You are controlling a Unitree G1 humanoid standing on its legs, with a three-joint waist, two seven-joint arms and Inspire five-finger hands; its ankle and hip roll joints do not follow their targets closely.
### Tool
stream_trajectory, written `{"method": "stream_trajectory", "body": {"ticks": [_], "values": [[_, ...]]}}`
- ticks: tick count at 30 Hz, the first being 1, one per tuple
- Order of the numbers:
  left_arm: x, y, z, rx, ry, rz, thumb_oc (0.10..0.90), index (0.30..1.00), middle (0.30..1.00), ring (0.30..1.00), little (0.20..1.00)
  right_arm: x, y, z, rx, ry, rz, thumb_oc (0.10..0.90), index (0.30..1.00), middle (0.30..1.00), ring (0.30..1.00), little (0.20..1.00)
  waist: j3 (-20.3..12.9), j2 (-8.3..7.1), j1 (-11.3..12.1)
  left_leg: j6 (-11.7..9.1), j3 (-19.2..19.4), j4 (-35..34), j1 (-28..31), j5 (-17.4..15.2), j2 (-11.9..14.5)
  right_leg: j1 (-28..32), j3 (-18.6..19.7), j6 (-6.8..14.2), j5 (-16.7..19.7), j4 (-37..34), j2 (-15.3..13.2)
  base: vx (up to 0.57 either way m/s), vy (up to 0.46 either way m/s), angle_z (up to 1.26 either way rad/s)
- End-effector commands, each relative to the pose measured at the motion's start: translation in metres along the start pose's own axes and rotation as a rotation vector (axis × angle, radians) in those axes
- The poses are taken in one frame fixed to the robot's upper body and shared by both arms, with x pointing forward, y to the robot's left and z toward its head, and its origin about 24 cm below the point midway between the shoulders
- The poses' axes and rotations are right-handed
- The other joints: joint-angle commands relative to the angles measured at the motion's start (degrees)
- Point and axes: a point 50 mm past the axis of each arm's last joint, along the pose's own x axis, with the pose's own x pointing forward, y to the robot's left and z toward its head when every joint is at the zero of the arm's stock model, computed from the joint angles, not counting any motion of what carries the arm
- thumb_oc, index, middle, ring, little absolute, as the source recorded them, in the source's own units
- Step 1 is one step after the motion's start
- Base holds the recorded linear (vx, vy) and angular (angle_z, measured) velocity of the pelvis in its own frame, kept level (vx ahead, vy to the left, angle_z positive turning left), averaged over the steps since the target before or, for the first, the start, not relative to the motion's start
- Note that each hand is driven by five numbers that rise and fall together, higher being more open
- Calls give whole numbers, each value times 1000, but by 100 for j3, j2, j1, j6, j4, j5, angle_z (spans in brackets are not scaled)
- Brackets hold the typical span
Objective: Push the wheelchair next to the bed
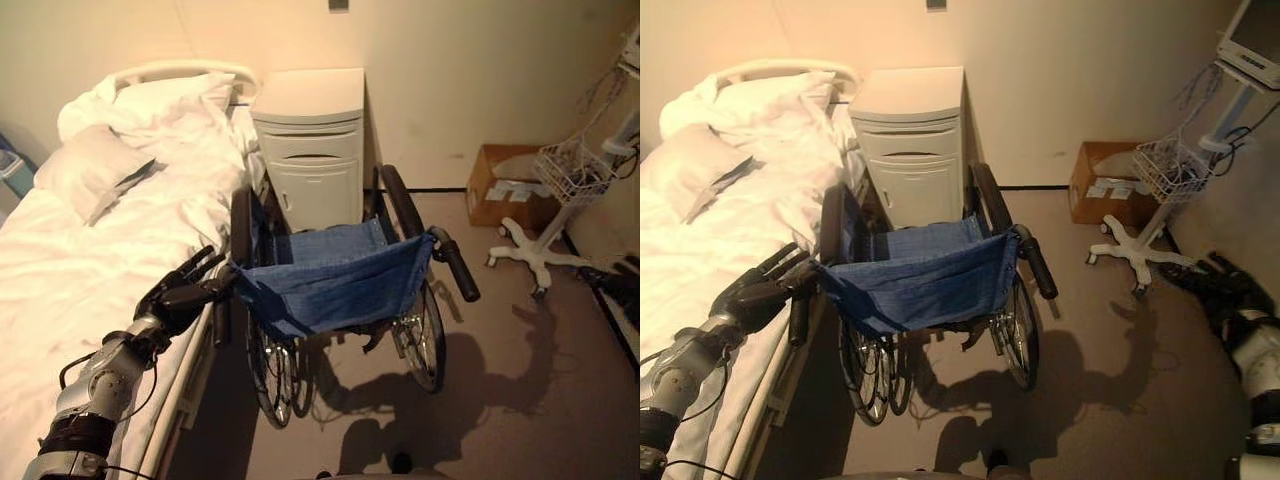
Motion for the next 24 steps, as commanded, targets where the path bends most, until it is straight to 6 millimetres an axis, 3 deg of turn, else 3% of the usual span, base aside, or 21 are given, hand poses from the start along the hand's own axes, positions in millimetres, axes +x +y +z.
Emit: {"method": "stream_trajectory", "body": {"ticks": [1,7,13,20,21,24], "values": [[-22,39,82,-404,-433,82,800,900,900,900,900,-3,-8,45,-11,-155,-10,800,900,900,900,900,-303,-437,266,-131,-55,73,-224,-342,-233,238,-319,268,-612,357,-315,1,-12,-5],[-23,30,81,-750,-548,-105,800,900,900,900,900,-4,-21,23,-29,-79,-43,800,900,900,900,900,-328,-471,308,-161,-61,60,-217,-337,-214,266,-364,256,-621,335,-314,1,-9,-4],[-16,16,75,-879,-560,-228,800,900,900,900,900,-1,-21,8,-55,-7,-75,800,900,900,900,900,-330,-483,342,-178,-95,58,-196,-342,-217,283,-396,256,-650,377,-333,0,0,0],[-2,-21,33,-972,-396,-454,800,900,900,900,900,0,-18,-22,-85,78,-93,800,900,900,900,900,-318,-512,377,-159,-129,46,-160,-374,-227,311,-431,261,-678,434,-352,0,0,0],[0,-33,25,-990,-356,-543,800,900,900,900,900,0,-17,-29,-91,99,-90,800,900,900,900,900,-316,-520,390,-149,-141,46,-153,-382,-230,308,-424,255,-681,458,-352,14,-2,4],[3,-45,14,-1006,-336,-633,800,900,900,900,900,0,-13,-38,-98,116,-79,800,900,900,900,900,-312,-538,386,-143,-141,38,-136,-399,-234,309,-419,255,-682,474,-350,11,-6,14]]}}
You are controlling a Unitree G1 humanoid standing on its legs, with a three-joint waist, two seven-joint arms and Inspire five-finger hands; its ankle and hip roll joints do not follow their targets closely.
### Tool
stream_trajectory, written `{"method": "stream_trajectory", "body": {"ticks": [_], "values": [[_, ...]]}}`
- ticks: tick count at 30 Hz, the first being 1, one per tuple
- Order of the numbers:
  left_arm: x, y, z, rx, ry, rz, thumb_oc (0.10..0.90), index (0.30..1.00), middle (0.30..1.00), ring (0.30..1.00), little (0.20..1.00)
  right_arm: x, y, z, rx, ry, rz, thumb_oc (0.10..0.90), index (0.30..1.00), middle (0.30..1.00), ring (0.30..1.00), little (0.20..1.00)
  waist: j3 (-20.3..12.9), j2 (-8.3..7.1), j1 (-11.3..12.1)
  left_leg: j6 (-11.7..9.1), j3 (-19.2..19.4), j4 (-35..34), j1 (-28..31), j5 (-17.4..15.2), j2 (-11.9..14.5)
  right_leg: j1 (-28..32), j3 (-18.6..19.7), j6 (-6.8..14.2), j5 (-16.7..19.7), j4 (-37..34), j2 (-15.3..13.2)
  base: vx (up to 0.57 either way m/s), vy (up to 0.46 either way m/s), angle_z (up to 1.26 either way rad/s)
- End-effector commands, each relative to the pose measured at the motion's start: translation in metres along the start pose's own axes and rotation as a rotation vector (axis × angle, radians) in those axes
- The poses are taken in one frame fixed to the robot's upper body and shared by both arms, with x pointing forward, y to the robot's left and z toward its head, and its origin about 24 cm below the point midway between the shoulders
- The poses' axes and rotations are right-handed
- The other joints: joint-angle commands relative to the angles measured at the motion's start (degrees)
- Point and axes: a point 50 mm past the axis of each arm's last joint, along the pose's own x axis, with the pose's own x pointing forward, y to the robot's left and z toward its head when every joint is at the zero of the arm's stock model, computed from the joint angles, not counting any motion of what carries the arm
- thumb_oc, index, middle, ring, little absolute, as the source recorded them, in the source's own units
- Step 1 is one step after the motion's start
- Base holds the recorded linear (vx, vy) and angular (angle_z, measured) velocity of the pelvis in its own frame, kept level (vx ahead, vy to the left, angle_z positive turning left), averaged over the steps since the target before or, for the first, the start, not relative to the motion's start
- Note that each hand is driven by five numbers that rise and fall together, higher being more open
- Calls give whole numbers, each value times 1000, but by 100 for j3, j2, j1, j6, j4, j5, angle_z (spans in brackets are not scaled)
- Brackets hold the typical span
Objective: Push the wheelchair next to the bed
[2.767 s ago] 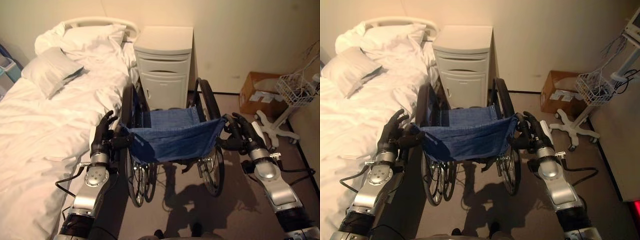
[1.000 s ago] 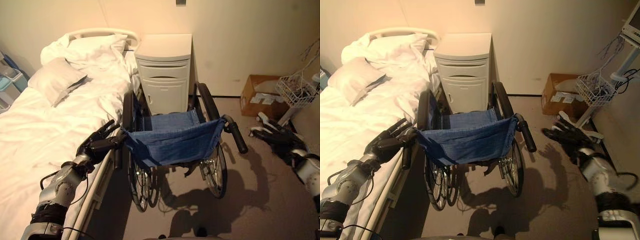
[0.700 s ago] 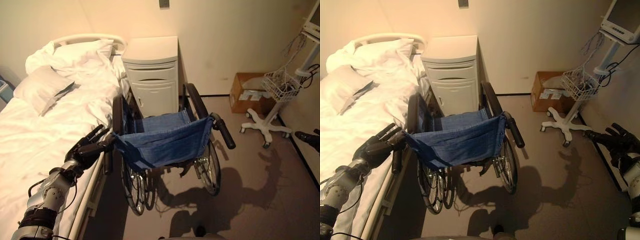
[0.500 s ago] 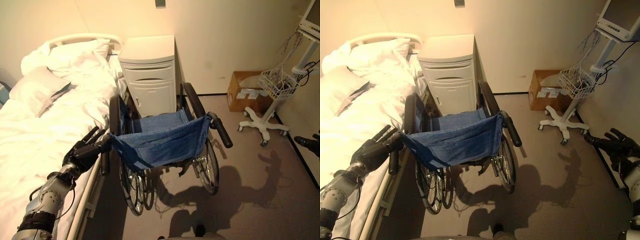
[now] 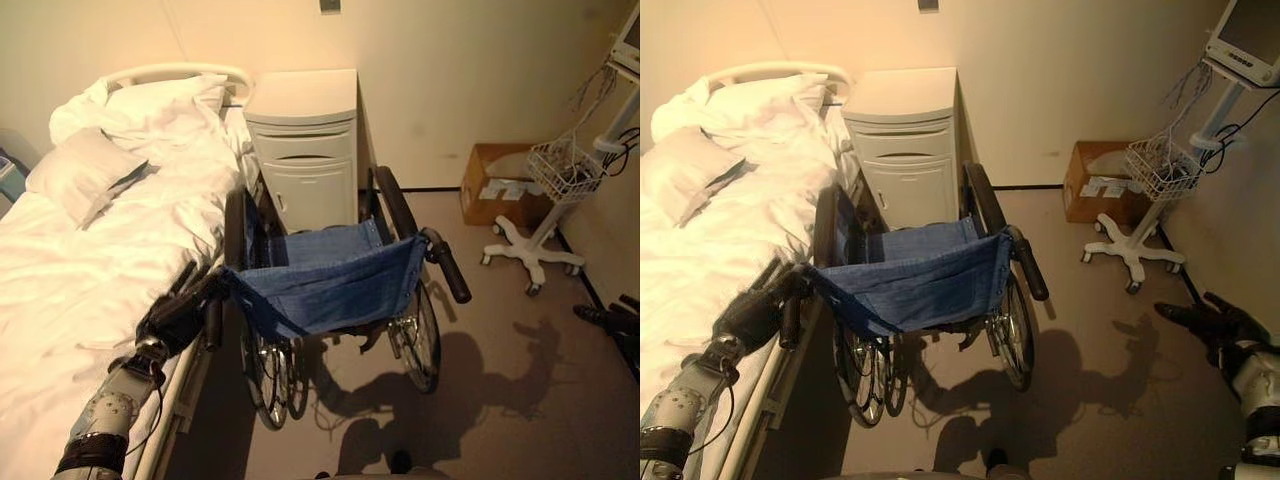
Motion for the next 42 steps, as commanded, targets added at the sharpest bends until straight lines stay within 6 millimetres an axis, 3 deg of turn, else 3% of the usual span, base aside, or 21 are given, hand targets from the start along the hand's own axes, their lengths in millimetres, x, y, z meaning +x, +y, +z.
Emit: {"method": "stream_trajectory", "body": {"ticks": [1,5,8,12,17,20,23,27,29,34,42], "values": [[27,-80,-5,-139,73,-561,800,900,900,900,900,2,9,34,12,-136,3,800,900,900,900,900,-352,-472,231,-106,-37,36,-134,-406,-243,291,-269,334,-734,486,-324,6,-13,12],[26,-78,-26,-216,115,-691,800,900,900,900,900,5,18,25,-5,-114,24,800,900,900,900,900,-343,-514,208,-99,-26,35,-119,-428,-243,290,-247,328,-738,503,-321,8,-13,5],[26,-81,-34,-328,34,-811,800,900,900,900,900,6,25,18,-17,-95,37,800,900,900,900,900,-337,-543,200,-90,-20,31,-101,-447,-243,282,-218,317,-745,533,-305,2,-5,1],[32,-82,-29,-250,-61,-732,800,900,900,900,900,7,33,17,-30,-84,46,800,900,900,900,900,-335,-580,178,-105,-20,25,-89,-440,-244,284,-186,317,-746,544,-298,0,0,0],[27,-90,-22,-113,-55,-748,800,900,900,900,900,6,26,17,-35,-88,27,800,900,900,900,900,-314,-540,233,-105,-9,35,-77,-436,-225,285,-192,320,-725,562,-304,-2,1,-2],[32,-85,-22,-96,-55,-644,800,900,900,900,900,8,38,14,-48,-93,65,800,900,900,900,900,-304,-497,250,-108,-19,45,-78,-421,-230,287,-227,334,-723,579,-331,0,0,0],[32,-68,-25,-103,-61,-522,800,900,900,900,900,8,50,4,-29,-89,116,800,900,900,900,900,-304,-487,262,-98,-39,51,-90,-418,-241,277,-255,341,-729,587,-345,0,0,0],[16,-22,-34,-156,-88,-378,800,900,900,900,900,8,70,-22,58,-69,196,800,900,900,900,900,-319,-490,284,-76,-68,53,-92,-423,-256,296,-262,338,-734,560,-346,0,0,0],[1,11,-46,-189,-90,-244,800,900,900,900,900,8,85,-49,145,-41,261,800,900,900,900,900,-333,-499,310,-70,-76,53,-95,-424,-260,311,-260,344,-724,524,-341,0,0,0],[-22,56,-68,-143,-46,-3,800,900,900,900,900,2,109,-84,257,-23,346,800,900,900,900,900,-345,-481,339,-46,-93,69,-112,-425,-275,310,-254,351,-699,489,-333,0,0,0],[-56,94,-97,-133,57,219,800,900,900,900,900,-14,144,-139,279,50,432,800,900,900,900,900,-314,-453,393,-13,-120,112,-159,-414,-314,286,-239,363,-634,469,-345,0,0,0]]}}
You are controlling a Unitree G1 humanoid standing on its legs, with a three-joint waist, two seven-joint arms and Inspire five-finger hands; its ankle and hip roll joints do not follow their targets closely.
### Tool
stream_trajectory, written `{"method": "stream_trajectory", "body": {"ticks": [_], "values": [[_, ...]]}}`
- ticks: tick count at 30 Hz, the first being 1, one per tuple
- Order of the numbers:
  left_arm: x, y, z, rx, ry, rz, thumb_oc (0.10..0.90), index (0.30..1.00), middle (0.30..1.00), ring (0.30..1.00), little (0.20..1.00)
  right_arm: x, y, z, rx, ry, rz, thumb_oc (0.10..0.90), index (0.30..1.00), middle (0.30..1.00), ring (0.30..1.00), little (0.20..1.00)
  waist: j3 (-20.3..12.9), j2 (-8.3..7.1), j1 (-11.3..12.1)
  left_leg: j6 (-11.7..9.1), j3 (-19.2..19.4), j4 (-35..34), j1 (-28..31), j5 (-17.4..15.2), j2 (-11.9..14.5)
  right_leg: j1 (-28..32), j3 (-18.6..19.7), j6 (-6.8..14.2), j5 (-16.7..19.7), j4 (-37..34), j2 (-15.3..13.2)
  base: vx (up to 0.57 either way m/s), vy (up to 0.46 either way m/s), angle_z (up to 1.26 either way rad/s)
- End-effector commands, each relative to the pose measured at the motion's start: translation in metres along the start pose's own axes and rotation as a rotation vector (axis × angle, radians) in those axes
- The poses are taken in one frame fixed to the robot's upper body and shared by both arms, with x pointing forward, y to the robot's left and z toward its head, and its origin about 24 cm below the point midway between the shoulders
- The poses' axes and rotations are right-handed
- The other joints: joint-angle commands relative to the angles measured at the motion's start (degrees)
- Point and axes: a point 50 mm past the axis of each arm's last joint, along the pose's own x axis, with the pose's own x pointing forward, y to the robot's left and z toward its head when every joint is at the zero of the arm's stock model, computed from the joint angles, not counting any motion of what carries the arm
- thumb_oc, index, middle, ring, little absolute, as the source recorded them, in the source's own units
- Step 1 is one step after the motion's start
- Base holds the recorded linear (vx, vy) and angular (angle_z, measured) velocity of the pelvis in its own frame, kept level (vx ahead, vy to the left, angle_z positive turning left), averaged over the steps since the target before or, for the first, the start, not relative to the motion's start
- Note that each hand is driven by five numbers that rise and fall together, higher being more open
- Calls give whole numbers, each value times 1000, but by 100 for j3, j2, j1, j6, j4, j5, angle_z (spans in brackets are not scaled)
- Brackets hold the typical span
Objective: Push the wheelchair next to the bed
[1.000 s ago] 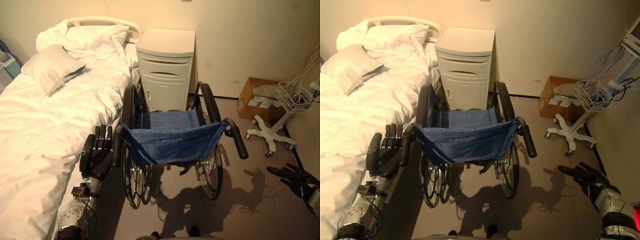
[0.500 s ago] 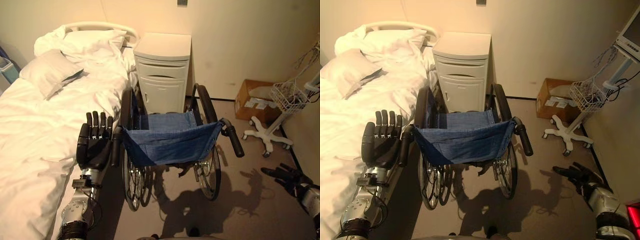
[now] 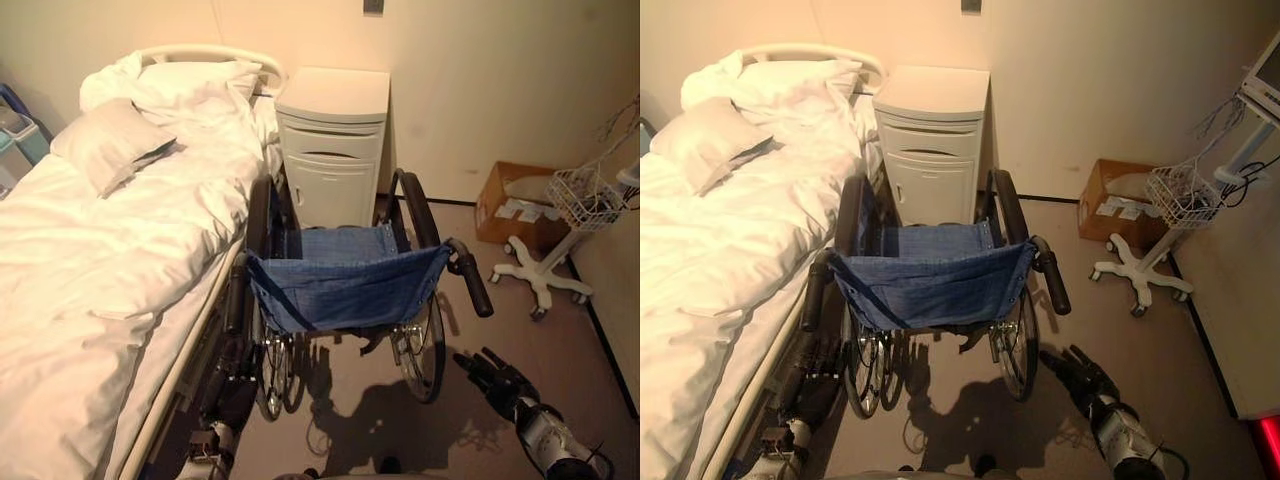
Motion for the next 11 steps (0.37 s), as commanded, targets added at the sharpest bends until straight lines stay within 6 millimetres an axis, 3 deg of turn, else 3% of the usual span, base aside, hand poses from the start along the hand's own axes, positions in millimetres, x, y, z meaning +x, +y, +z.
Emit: {"method": "stream_trajectory", "body": {"ticks": [1,8,11], "values": [[19,-19,-14,62,99,-96,800,900,900,900,900,8,20,16,28,-137,115,800,900,900,900,900,-276,-166,100,-33,-35,117,-201,-409,-267,176,-181,323,-625,472,-289,0,0,0],[8,4,-50,85,266,-28,800,900,900,900,900,3,36,-40,286,-15,180,800,900,900,900,900,-247,-61,71,0,-50,145,-211,-426,-297,139,-164,327,-595,504,-303,0,0,0],[6,8,-60,65,284,-13,800,900,900,900,900,1,41,-55,362,23,201,800,900,900,900,900,-237,-31,42,7,-47,141,-207,-428,-305,134,-146,328,-588,503,-304,0,0,0]]}}
